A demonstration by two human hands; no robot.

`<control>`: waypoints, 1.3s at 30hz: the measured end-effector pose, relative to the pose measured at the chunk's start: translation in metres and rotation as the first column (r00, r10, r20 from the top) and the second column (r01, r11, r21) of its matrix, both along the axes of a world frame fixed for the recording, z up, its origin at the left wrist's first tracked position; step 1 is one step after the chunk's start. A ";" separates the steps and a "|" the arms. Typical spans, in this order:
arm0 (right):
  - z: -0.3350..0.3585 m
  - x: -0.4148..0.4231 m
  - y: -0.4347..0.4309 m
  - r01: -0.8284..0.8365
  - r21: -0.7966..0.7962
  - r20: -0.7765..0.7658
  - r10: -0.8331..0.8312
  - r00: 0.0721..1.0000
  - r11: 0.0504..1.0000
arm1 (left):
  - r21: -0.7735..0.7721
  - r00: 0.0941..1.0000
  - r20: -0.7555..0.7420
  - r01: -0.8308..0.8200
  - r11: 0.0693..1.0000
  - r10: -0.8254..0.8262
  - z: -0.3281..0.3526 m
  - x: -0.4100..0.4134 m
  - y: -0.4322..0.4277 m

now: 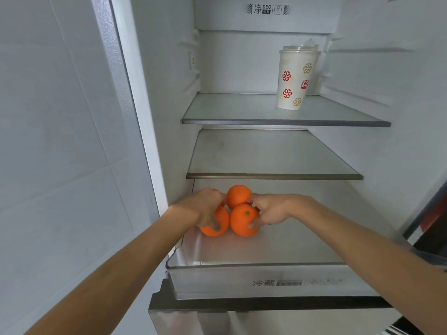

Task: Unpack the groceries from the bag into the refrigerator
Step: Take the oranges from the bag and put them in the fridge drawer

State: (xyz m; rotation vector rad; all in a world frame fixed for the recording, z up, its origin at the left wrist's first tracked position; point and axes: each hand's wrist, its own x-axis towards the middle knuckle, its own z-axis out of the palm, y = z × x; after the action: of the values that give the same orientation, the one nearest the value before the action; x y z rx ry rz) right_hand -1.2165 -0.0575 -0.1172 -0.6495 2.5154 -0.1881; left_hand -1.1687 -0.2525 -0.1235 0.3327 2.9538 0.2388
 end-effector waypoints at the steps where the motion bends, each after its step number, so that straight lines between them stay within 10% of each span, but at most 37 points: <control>1: 0.002 0.001 0.000 -0.023 0.035 -0.029 0.024 0.999 0.999 | 0.002 1.000 0.008 -0.004 1.000 0.004 0.001 0.000 0.000; 13: 0.041 0.047 0.014 -0.101 -0.031 -0.296 0.087 0.951 0.994 | 0.139 0.998 -0.051 -0.024 0.990 0.031 0.038 0.055 0.003; 20: 0.058 0.089 0.020 -0.178 -0.263 -0.281 0.101 0.954 0.948 | 0.301 0.927 -0.276 -0.167 0.939 0.253 0.043 0.133 -0.002; 28: 0.062 0.165 -0.031 -0.343 -0.363 -0.322 0.229 0.919 0.866 | 0.337 0.847 -0.182 -0.424 0.841 0.500 0.035 0.238 -0.023; 39: 0.028 0.252 -0.101 -0.336 0.058 -0.746 0.264 0.611 0.940 | 0.164 0.740 0.047 -0.668 0.726 0.671 0.003 0.398 -0.112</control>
State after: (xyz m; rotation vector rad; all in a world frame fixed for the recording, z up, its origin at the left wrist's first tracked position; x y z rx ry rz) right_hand -0.9643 -0.1585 -0.0890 -1.4226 3.1121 0.1351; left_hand -0.7711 -0.3649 -0.1209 -0.7568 2.9353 0.5743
